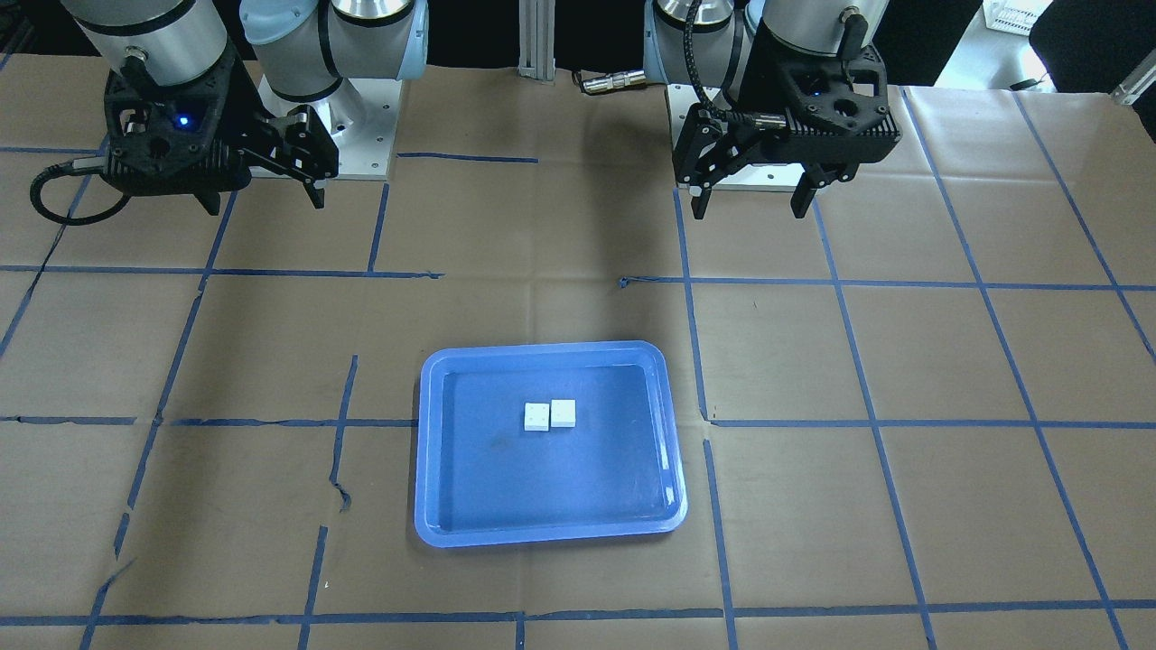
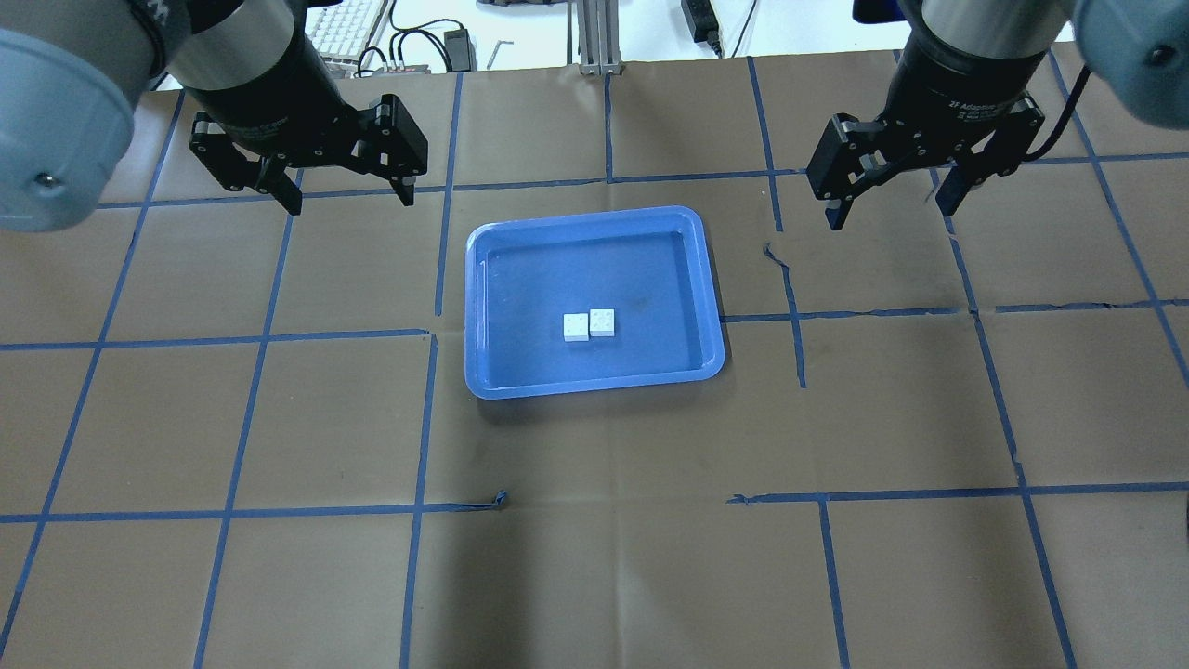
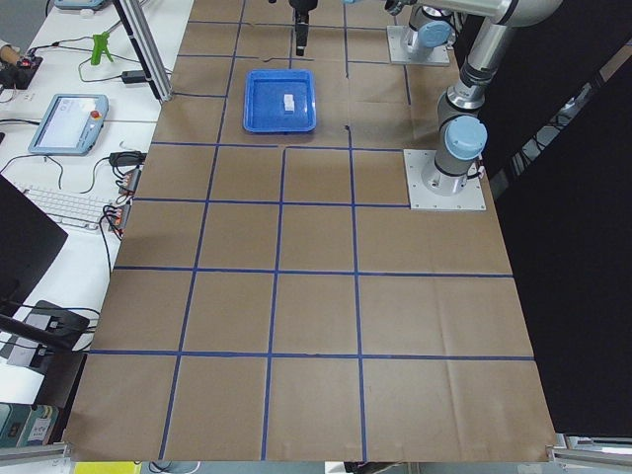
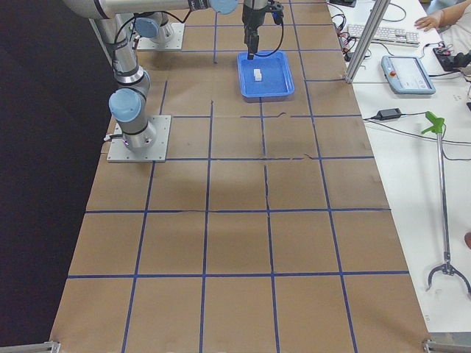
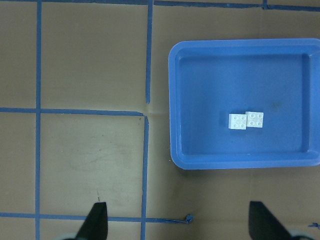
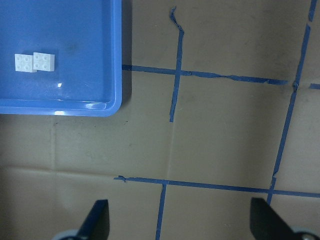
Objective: Assemble white blocks and place on blue tray
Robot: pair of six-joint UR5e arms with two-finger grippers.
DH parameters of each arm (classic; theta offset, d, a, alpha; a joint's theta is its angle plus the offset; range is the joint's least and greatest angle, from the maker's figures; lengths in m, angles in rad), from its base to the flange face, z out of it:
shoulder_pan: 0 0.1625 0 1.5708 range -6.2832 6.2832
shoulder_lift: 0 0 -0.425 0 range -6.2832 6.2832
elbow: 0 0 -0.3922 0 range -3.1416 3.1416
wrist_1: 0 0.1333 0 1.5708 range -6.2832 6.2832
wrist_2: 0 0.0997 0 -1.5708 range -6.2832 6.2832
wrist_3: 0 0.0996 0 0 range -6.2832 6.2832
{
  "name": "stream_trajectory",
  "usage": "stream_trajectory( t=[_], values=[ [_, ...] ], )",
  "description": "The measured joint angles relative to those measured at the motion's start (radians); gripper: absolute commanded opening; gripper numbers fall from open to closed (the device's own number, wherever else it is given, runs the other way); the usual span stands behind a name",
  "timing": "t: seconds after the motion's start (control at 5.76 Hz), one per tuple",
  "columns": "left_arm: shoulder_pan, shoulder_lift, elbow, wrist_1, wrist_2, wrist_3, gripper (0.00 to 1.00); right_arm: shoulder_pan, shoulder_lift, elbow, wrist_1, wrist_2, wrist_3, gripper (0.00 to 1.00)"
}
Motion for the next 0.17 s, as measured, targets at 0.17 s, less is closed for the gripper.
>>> stream_trajectory(
  t=[0.17],
  values=[
    [0.001,-0.002,0.000,0.002,0.000,0.001,0.99,0.000,0.000,0.000,0.001,0.000,0.000,1.00]
  ],
)
